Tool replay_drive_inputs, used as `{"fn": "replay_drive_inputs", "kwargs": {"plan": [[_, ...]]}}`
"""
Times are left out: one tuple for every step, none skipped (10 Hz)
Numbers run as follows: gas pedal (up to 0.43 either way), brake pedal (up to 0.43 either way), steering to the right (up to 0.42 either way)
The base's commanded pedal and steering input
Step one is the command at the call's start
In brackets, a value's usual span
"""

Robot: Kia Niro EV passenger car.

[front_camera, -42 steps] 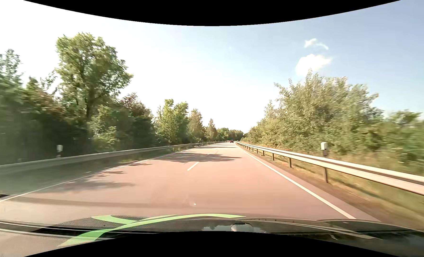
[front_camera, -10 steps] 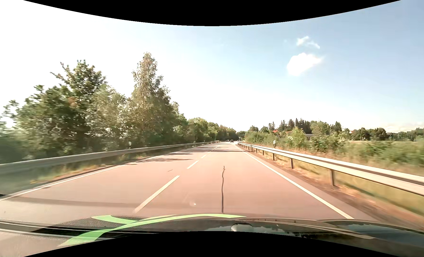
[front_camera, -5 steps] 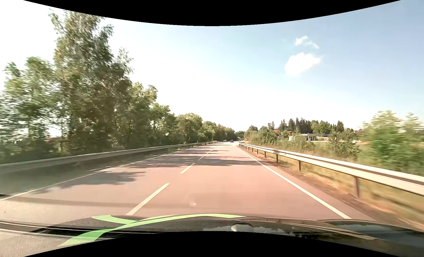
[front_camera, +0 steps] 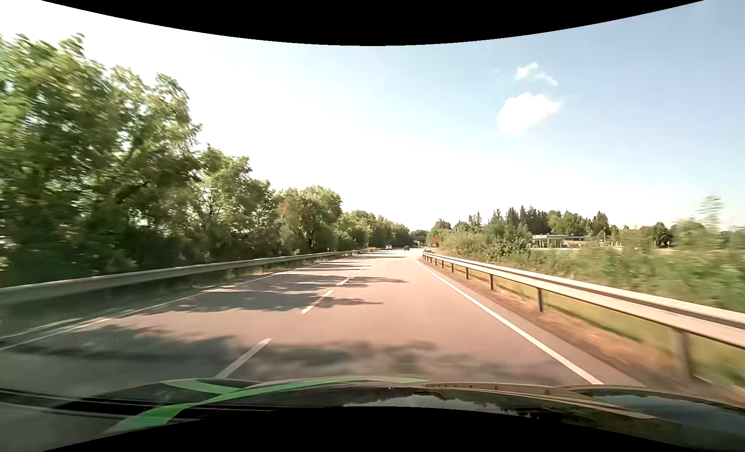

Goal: Follow the waypoints while adhering to traffic rules and regulations

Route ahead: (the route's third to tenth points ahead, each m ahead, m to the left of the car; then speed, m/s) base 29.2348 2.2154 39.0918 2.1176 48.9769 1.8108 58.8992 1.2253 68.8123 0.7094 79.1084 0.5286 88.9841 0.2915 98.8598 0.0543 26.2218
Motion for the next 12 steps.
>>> {"fn": "replay_drive_inputs", "kwargs": {"plan": [[0.169,0.000,0.003],[0.177,0.000,0.003],[0.189,0.000,0.003],[0.197,0.000,0.003],[0.228,0.000,0.003],[0.248,0.000,0.003],[0.248,0.000,0.002],[0.268,0.000,0.002],[0.280,0.000,0.002],[0.280,0.000,0.002],[0.287,0.000,0.001],[0.287,0.000,0.001]]}}
